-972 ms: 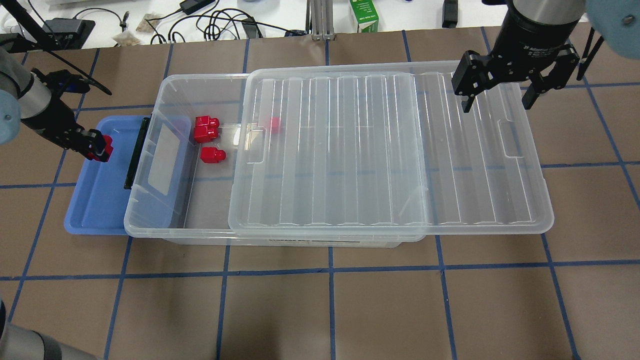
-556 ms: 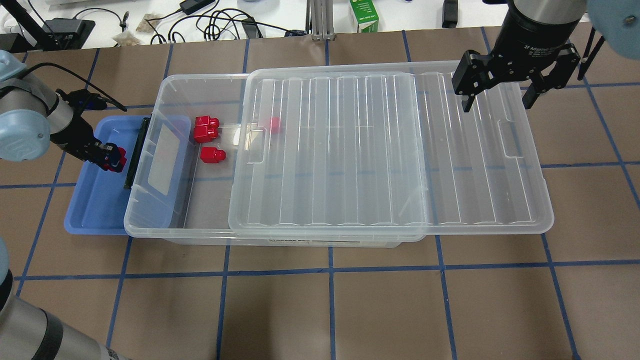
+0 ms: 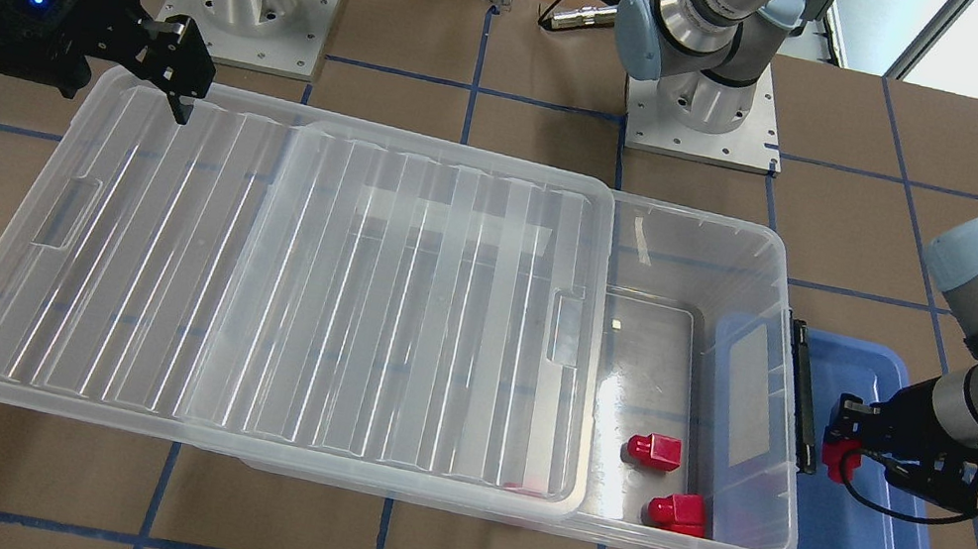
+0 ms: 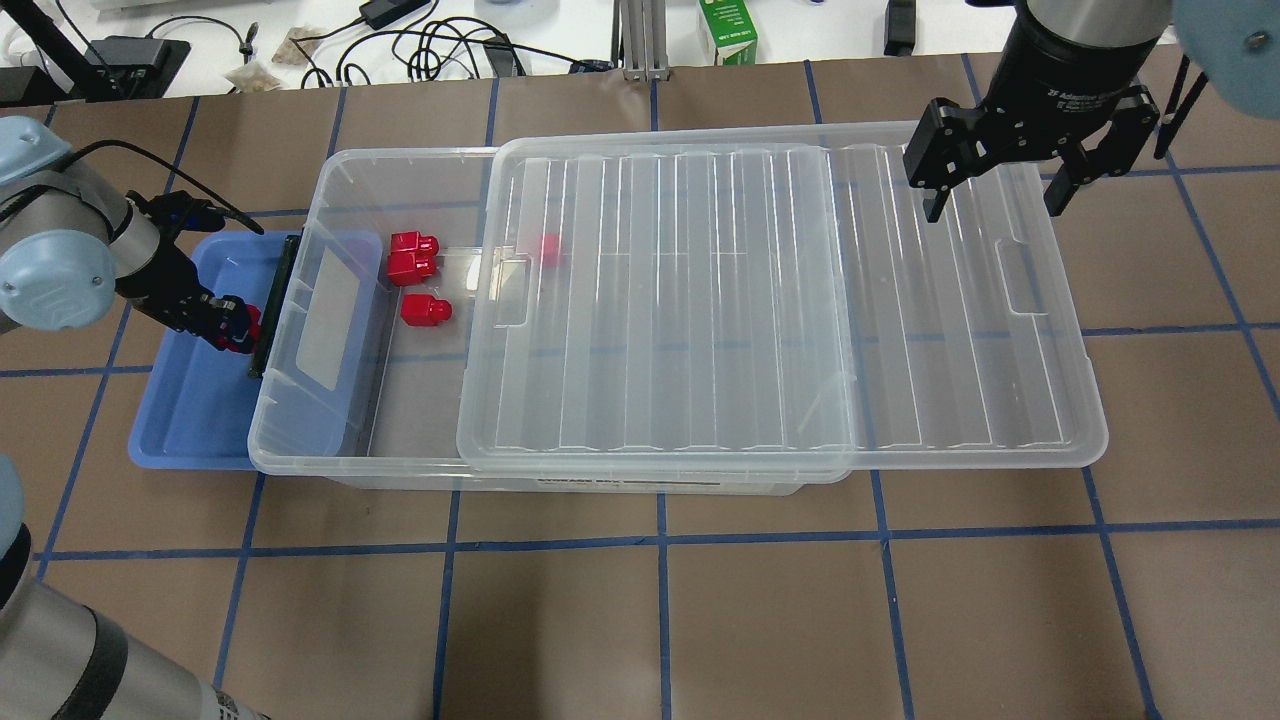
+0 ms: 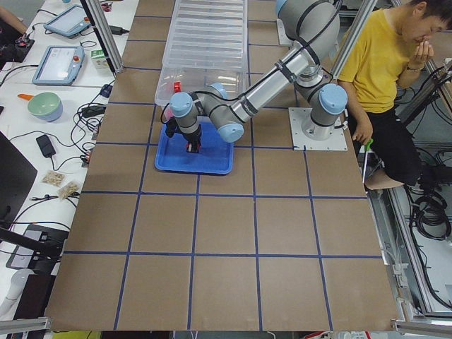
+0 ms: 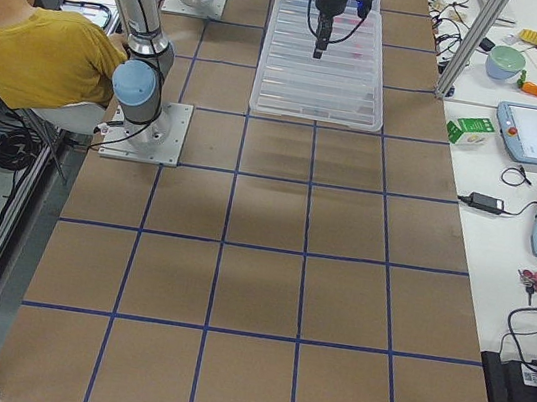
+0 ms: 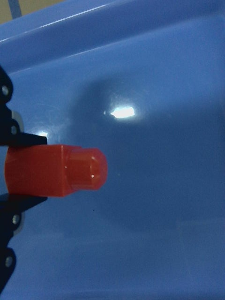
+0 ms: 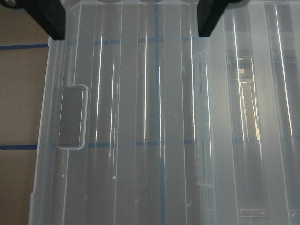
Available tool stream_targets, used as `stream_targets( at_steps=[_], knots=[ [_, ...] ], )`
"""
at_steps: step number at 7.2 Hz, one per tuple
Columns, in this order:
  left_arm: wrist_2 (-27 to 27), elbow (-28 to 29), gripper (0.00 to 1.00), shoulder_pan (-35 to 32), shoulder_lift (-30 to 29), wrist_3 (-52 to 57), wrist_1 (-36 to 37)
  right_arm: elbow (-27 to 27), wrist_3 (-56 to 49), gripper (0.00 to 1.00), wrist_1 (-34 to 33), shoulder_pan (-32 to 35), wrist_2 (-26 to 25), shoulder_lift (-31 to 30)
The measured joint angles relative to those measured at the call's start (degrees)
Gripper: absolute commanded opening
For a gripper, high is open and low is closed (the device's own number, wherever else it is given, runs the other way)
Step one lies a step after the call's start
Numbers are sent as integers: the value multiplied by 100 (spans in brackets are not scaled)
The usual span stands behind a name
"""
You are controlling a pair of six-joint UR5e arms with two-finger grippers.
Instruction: Place red block in blue tray from box
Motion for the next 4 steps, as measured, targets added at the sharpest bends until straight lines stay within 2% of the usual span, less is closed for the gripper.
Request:
stream_targets(
  at_steps=[2,4],
  knots=[
    [19,55,100,-11,54,-63,-26,0,-2,100,-21,-2,0,7],
    [63,315,100,-86,407,-184,-477,2,-17,100,-17,-10,13,24]
  ],
)
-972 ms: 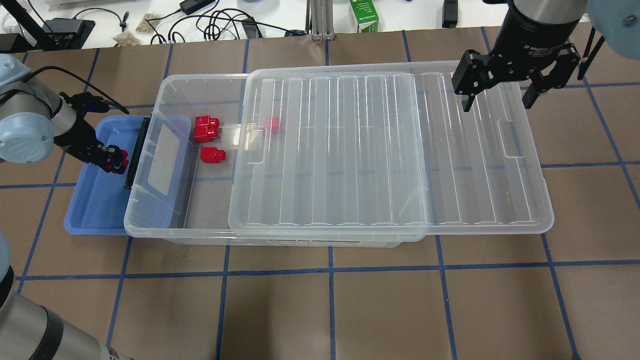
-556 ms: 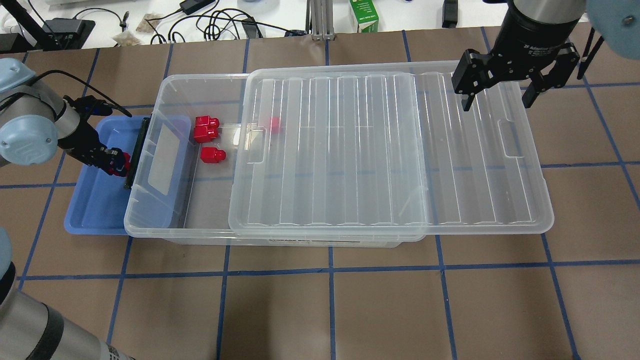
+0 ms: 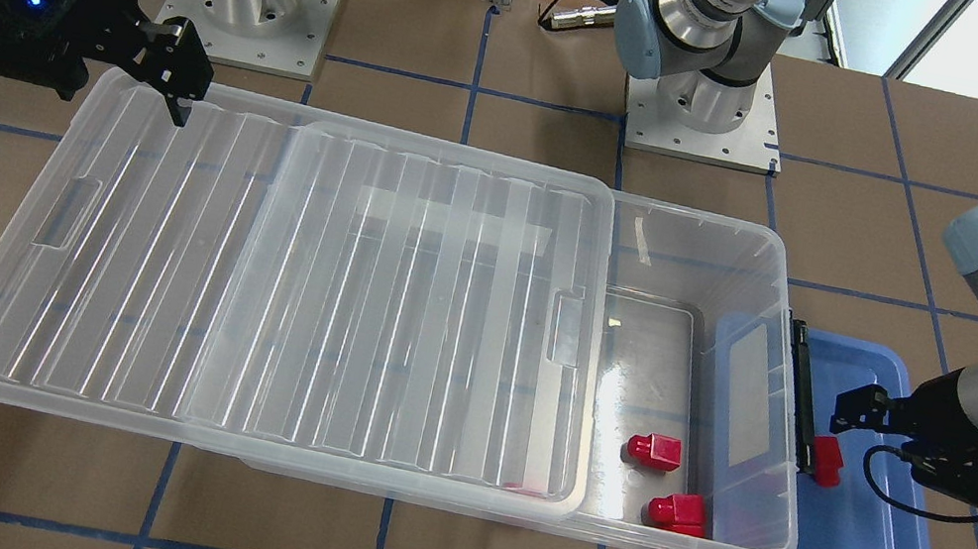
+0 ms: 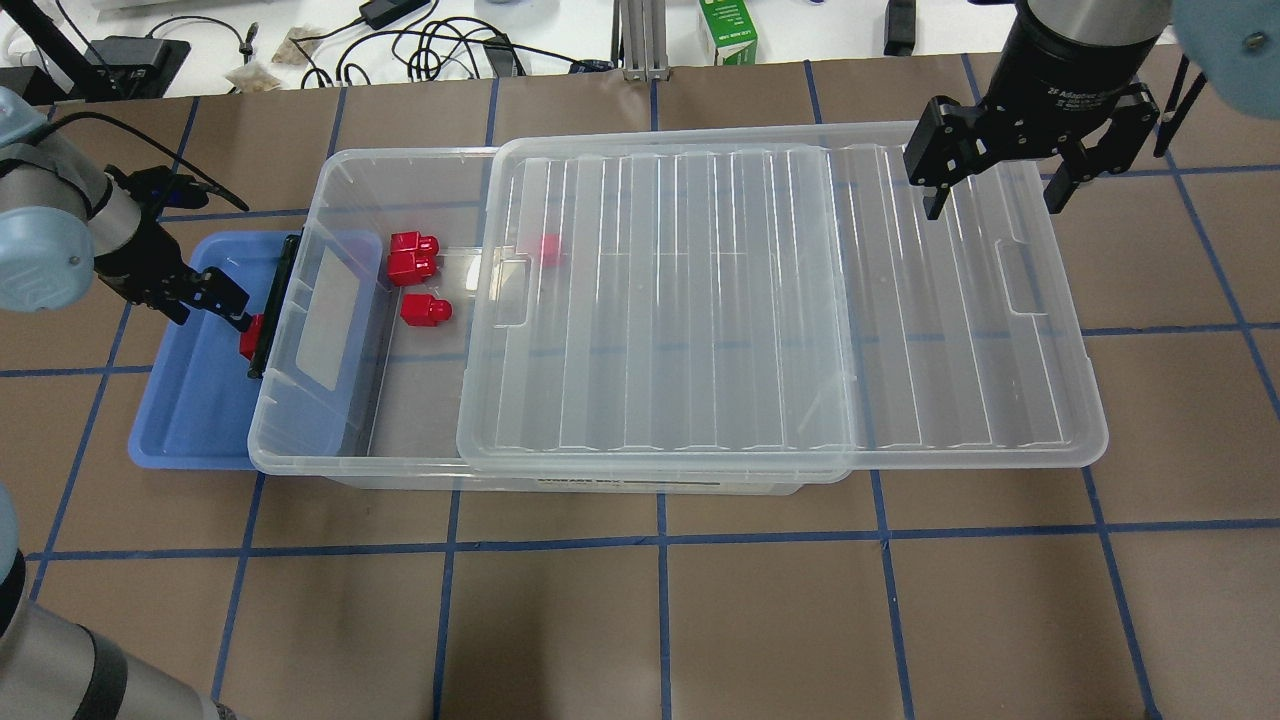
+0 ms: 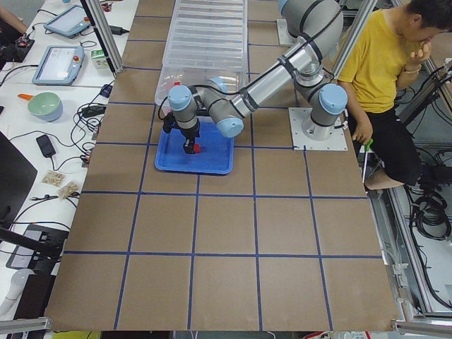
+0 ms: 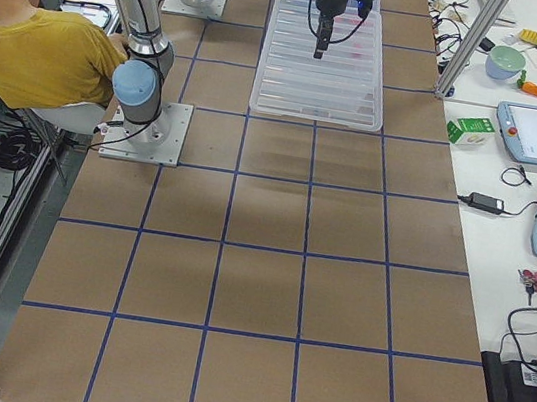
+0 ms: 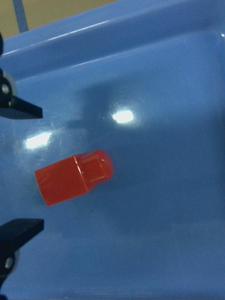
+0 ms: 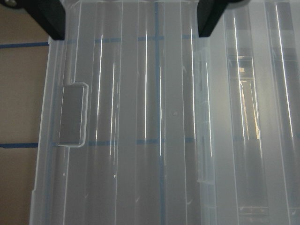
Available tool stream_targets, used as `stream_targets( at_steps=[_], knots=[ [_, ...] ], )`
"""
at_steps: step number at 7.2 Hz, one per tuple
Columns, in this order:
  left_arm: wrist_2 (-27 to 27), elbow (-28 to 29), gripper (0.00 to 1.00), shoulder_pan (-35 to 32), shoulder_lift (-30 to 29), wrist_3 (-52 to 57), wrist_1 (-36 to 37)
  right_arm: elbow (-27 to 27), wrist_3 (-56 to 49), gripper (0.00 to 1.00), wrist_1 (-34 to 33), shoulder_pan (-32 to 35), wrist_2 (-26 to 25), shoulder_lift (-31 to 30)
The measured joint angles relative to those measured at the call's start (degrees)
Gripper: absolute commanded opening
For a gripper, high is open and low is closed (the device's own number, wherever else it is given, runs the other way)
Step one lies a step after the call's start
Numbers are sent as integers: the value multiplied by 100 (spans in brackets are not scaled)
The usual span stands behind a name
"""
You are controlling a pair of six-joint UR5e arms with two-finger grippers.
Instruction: Place red block in blue tray from box
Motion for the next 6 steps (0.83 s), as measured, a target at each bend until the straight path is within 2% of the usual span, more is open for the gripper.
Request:
stream_targets(
  at_steps=[1,3,6],
  knots=[
    [-13,188,100,-102,294,-167,-496,-11,-7,100,0,-21,29,21],
    [-19,445,100,-747,968,-873,-1261,11,-30,100,-88,-198,8,137],
    [17,498,100,-2145,1808,-2212,-1573,164,-386,100,-132,-1064,-3,414]
  ],
)
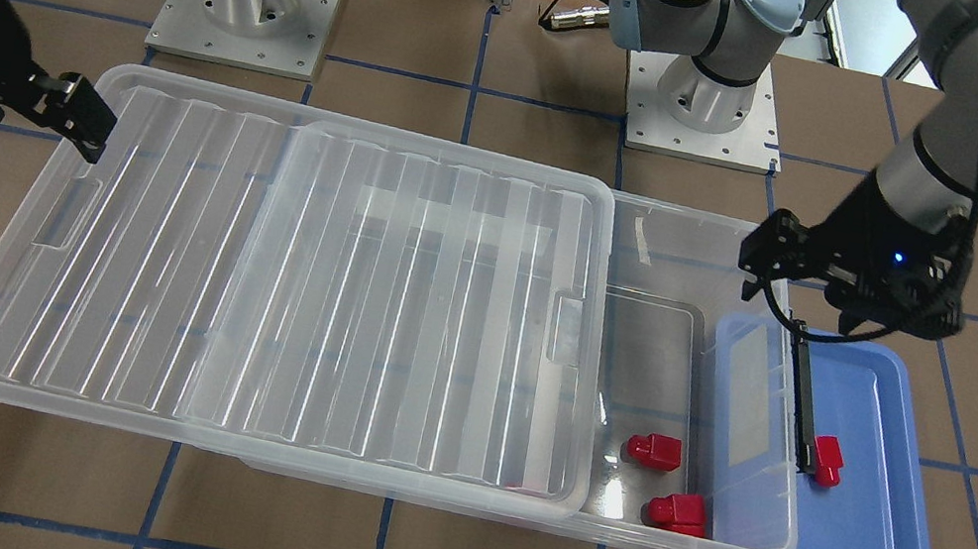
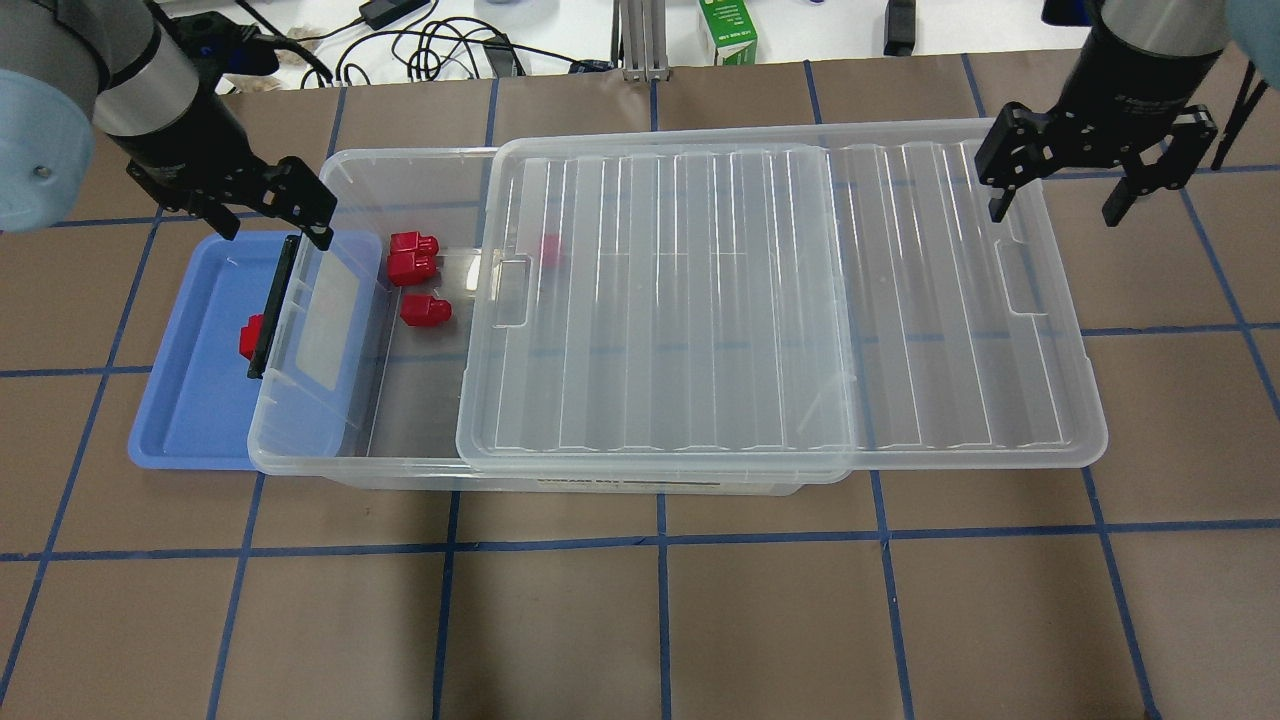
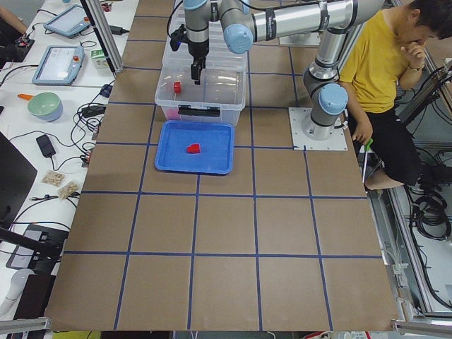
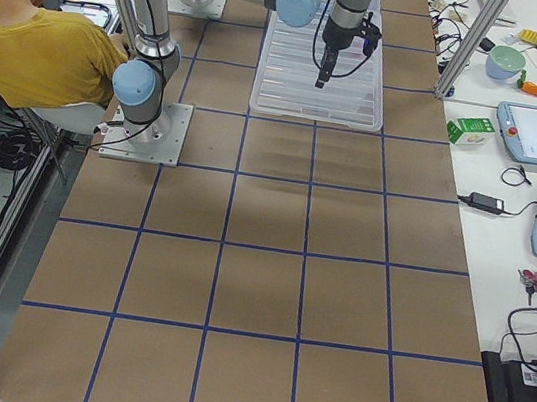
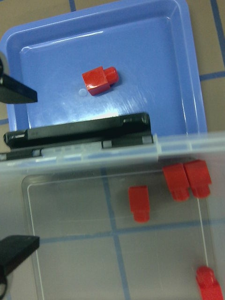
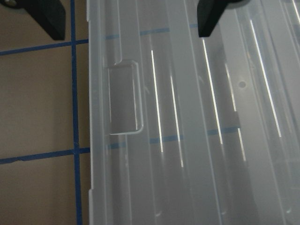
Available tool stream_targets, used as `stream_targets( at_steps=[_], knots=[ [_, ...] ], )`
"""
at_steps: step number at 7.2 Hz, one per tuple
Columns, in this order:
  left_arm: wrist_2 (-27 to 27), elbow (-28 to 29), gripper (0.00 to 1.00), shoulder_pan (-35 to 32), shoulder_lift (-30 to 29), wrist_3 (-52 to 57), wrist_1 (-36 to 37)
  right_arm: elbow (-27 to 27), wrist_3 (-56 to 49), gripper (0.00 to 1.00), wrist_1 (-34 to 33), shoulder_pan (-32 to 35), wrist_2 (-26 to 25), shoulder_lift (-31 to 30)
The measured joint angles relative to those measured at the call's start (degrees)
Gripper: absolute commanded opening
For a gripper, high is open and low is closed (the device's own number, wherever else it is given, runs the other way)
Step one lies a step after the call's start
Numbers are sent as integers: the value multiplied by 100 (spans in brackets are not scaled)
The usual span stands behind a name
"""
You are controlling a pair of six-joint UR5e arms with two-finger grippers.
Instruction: Place red block in blue tray from box
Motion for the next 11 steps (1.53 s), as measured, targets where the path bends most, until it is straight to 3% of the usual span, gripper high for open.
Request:
stream_targets(
  at_steps=[3,7,11],
  knots=[
    [25,119,100,-783,326,-744,-136,341,-859,100,-548,-659,-2,55],
    [113,302,100,-655,392,-831,-572,854,-1359,100,-1543,-740,-465,175],
    [120,296,100,-624,411,-831,-636,1115,-1396,100,-1707,-740,-419,275]
  ],
)
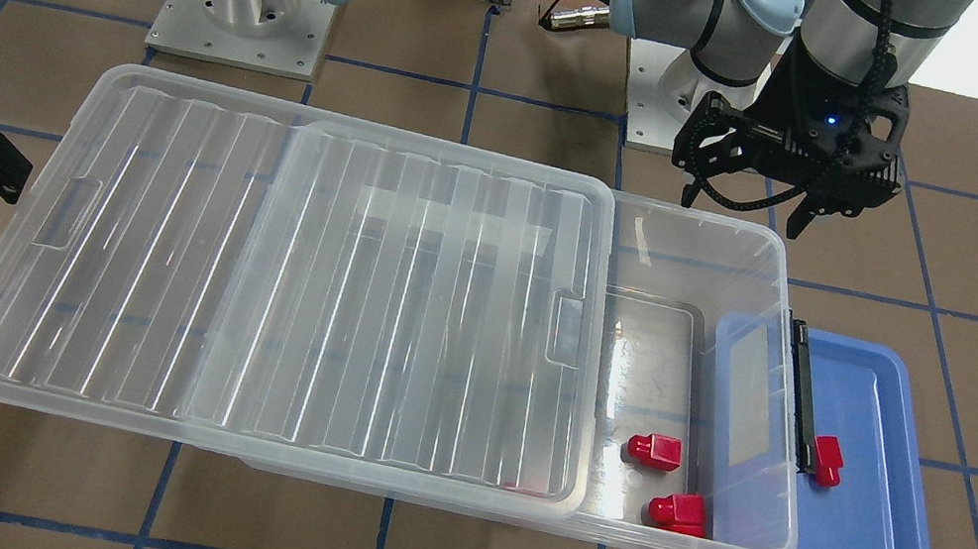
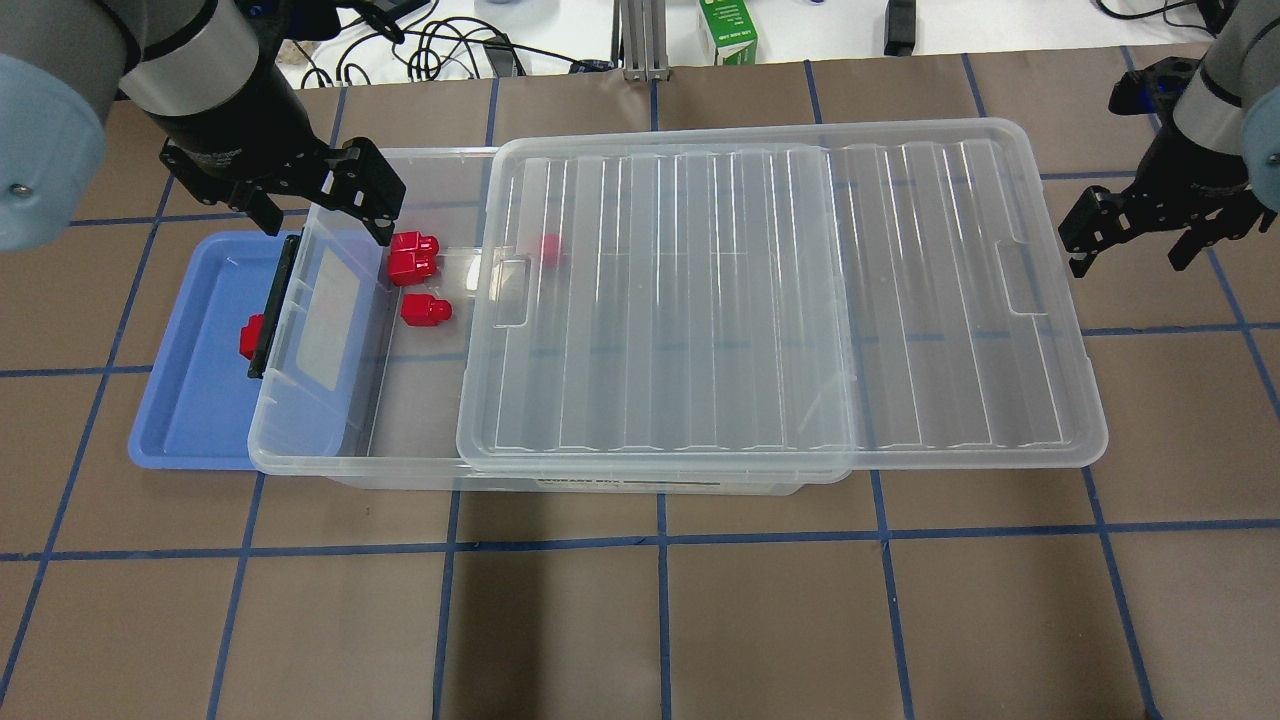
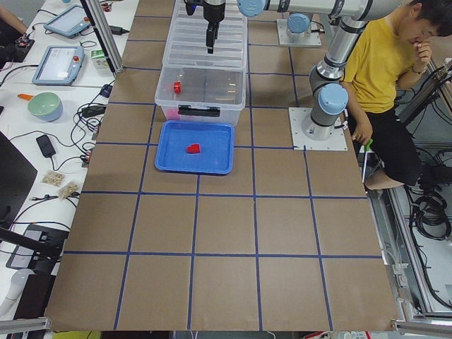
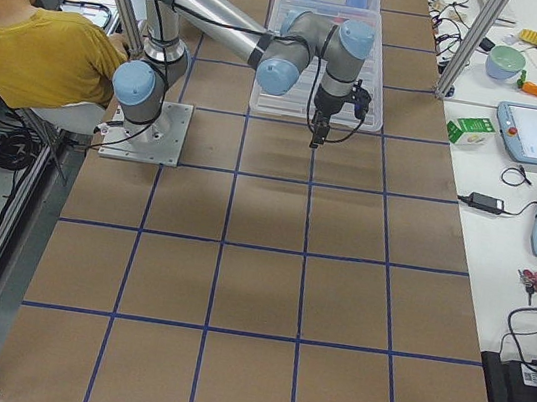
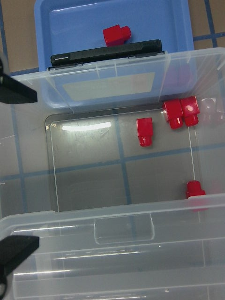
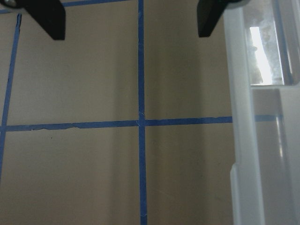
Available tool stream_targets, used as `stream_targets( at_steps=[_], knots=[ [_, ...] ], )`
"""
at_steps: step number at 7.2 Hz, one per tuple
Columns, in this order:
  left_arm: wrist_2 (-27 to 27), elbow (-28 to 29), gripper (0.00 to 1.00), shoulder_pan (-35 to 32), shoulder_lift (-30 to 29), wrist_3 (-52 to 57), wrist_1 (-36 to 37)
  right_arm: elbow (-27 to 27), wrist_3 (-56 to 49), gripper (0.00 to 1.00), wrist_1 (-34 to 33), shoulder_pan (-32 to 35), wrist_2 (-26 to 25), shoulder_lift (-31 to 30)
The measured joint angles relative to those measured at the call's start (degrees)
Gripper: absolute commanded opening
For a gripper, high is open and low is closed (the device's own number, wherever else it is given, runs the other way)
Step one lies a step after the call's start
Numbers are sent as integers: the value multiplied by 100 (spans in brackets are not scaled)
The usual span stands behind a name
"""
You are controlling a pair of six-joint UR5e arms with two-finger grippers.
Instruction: Place red block in blue tray from box
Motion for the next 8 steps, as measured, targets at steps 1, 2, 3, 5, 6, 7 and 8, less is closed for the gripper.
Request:
stream_targets(
  at_steps=[1,2,3,5,6,7,8],
  knots=[
    [-2,-4,100,-1,1,0,-5,15,-8,100,-5,3,8,29],
    [-2,-13,100,-1,6,-2,-8,20,-6,100,-3,9,16,45],
    [-4,-28,100,-1,15,-4,-6,20,4,100,6,23,24,49],
    [-6,-51,100,-1,29,-5,-4,23,114,100,28,69,107,44],
    [-7,-53,100,-1,34,-4,-4,26,230,100,33,86,211,42],
    [-7,-54,100,-1,37,-6,-4,26,325,100,33,143,271,39],
    [-7,-54,100,-1,38,-6,-4,23,489,100,32,284,293,39]
  ],
)
